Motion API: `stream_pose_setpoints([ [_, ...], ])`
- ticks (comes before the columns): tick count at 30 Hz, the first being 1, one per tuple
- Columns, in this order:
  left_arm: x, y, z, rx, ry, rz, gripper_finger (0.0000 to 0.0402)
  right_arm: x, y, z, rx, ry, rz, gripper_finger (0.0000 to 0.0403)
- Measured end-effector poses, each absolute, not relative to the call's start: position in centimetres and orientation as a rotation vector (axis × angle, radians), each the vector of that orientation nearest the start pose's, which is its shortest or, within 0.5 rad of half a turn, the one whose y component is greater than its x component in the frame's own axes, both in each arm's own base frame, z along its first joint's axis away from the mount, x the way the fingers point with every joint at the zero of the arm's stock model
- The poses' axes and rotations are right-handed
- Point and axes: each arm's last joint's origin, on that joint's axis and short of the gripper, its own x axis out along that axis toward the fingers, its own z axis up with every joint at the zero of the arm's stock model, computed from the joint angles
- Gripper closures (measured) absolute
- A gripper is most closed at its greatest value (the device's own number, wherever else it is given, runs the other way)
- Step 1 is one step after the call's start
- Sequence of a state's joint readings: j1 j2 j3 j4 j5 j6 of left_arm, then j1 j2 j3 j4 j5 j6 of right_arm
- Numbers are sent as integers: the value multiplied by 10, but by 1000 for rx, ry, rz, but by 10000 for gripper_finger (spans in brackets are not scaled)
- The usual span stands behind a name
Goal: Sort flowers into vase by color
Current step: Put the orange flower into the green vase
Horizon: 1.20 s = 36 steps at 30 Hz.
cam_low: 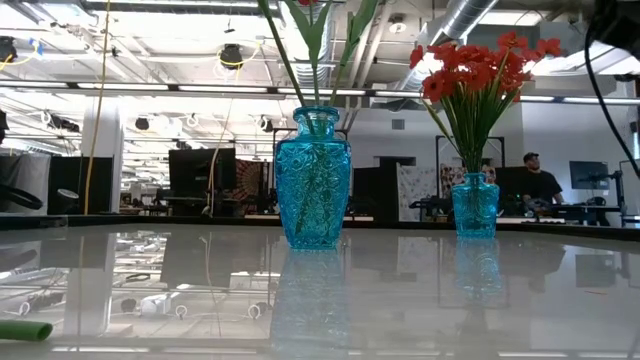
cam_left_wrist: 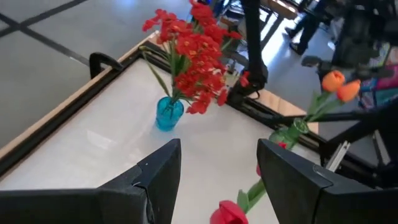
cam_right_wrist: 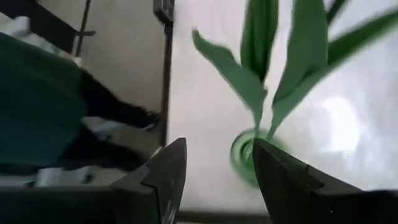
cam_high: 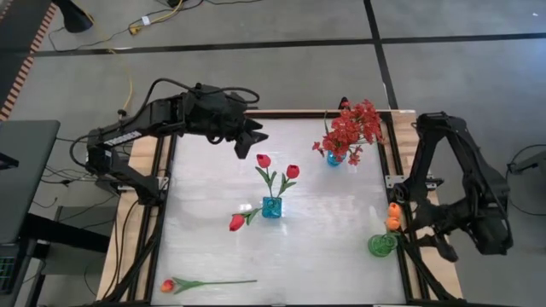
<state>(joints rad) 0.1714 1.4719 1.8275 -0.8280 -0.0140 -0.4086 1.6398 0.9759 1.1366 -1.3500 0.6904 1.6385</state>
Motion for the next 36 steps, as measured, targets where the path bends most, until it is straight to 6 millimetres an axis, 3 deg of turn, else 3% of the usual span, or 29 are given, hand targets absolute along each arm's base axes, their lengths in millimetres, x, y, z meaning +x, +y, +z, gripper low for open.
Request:
stream_pose_setpoints([
  [10, 285, 46, 463, -348, 444, 291, 203, 8, 134, 350, 679, 980, 253, 203],
  [23, 286, 42, 462, -322, 453, 278, 203, 10, 145, 368, 930, 887, 354, 228],
  [30, 287, 15, 463, -222, 453, 261, 203, 21, 159, 377, 989, 789, 400, 230],
  [36, 284, -26, 464, -209, 486, 48, 203, 28, 167, 378, 1005, 781, 401, 230],
])
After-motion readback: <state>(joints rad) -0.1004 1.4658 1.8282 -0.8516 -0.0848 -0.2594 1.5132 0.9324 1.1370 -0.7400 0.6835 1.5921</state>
